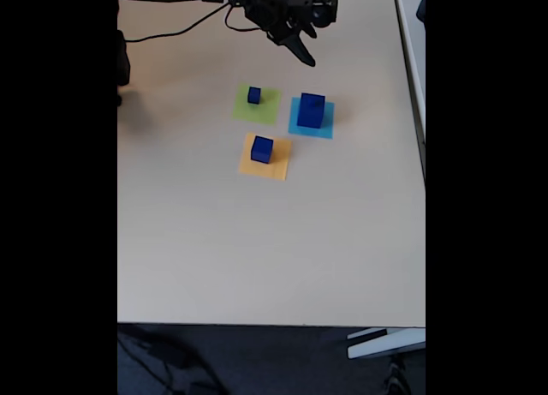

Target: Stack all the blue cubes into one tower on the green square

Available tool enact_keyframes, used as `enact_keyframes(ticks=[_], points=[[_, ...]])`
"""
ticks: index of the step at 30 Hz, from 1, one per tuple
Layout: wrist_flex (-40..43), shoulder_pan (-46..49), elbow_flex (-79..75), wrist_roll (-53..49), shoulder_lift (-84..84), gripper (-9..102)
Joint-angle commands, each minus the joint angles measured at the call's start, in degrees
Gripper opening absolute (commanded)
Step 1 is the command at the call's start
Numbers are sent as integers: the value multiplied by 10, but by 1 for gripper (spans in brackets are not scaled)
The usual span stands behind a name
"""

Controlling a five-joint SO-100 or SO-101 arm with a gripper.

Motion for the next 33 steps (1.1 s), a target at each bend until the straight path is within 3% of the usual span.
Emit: enact_keyframes(ticks=[1, 6, 17, 22, 28, 33], points=[[-4, -20, 24, 34, 65, 33], [-105, -25, 127, 47, 87, 34], [-247, -14, 269, 2, 106, 33], [-254, -7, 304, -36, 120, 28], [-318, -12, 387, -23, 151, 28], [-278, -8, 405, -29, 193, 28]])
